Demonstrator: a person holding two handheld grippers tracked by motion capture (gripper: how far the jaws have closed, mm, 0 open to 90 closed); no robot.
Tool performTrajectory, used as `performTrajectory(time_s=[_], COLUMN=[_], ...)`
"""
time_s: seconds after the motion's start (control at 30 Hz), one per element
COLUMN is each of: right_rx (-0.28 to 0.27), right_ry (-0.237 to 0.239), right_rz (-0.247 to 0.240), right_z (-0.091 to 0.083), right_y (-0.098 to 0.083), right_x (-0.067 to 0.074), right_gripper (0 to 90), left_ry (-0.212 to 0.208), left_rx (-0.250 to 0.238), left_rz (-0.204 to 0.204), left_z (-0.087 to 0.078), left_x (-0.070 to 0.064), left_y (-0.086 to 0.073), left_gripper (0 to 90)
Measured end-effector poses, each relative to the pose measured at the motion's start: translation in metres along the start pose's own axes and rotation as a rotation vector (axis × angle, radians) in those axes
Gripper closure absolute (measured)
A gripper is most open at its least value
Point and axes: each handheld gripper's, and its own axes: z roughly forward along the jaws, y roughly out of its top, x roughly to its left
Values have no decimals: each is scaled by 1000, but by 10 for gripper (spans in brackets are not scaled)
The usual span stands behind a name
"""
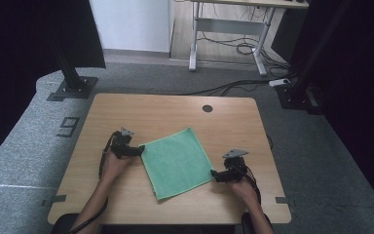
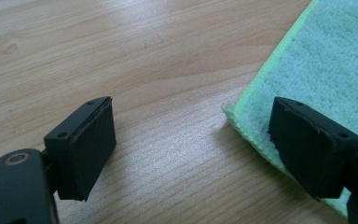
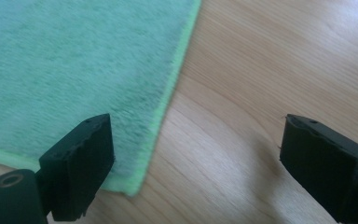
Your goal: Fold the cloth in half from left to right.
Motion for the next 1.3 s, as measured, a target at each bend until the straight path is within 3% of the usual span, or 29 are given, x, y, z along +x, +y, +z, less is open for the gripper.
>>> performTrajectory(time_s=[0.3,0.5,0.87,1.13,1.2,1.3], right_rx=[-15,-14,-3,-3,-3,4], right_ry=[85,145,251,283,286,290], right_rz=[-25,-52,-119,-129,-132,-134], right_z=[3,8,23,28,29,31], right_y=[13,20,33,40,41,41], right_x=[22,40,78,89,90,92], right_gripper=[115,129,132,132,132,132], left_ry=[-38,-10,4,-43,-77,-55], left_rx=[-2,-1,-62,-84,-83,-86], left_rz=[-9,-3,-25,-16,-9,9], left_z=[1,4,-5,-10,-10,-11], left_x=[1,4,9,8,7,4], left_y=[10,7,13,19,19,22], left_gripper=[162,190,202,195,190,187])
